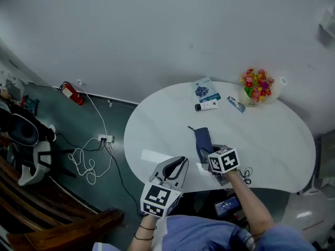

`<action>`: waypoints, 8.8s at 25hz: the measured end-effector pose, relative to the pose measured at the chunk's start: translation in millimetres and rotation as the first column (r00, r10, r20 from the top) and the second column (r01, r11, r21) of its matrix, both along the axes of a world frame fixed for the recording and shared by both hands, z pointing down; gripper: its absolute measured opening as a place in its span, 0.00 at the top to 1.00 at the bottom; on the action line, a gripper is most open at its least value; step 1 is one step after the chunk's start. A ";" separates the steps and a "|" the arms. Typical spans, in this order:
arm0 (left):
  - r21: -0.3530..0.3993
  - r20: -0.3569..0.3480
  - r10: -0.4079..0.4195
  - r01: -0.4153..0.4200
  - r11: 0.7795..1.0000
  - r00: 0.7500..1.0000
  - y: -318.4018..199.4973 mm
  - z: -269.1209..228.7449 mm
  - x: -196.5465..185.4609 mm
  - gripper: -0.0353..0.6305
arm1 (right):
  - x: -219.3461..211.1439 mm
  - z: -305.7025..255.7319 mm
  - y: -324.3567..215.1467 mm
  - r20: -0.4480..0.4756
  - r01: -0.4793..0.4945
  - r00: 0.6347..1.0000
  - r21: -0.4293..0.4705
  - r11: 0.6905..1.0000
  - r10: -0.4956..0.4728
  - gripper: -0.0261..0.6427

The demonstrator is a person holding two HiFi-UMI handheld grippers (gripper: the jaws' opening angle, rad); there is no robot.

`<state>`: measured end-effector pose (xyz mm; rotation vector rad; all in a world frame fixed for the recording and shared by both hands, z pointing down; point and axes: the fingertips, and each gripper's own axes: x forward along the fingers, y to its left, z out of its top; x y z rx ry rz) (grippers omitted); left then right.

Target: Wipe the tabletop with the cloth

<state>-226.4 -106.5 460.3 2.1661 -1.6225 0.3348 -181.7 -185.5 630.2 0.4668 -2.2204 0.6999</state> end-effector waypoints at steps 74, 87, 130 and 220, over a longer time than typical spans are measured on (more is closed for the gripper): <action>-0.051 0.068 0.306 -0.303 0.951 0.950 -54.9 -0.6 250.8 0.92 | 489.3 -74.0 -122.1 -0.060 -0.561 0.808 0.225 0.797 0.586 0.86; -0.045 0.083 0.036 -0.032 0.998 0.996 47.3 2.5 41.3 0.92 | 135.8 -69.0 -15.7 0.035 -0.163 0.987 0.162 0.973 0.159 0.86; -0.067 0.032 -0.206 0.208 0.976 0.978 132.2 18.0 -24.3 0.92 | -19.8 3.9 107.9 -0.024 0.130 0.991 -0.005 0.992 -0.130 0.86; -0.087 0.104 -0.089 0.098 0.991 0.991 156.6 13.6 122.6 0.92 | 174.3 -61.7 76.7 0.080 -0.074 0.995 0.111 0.991 0.066 0.86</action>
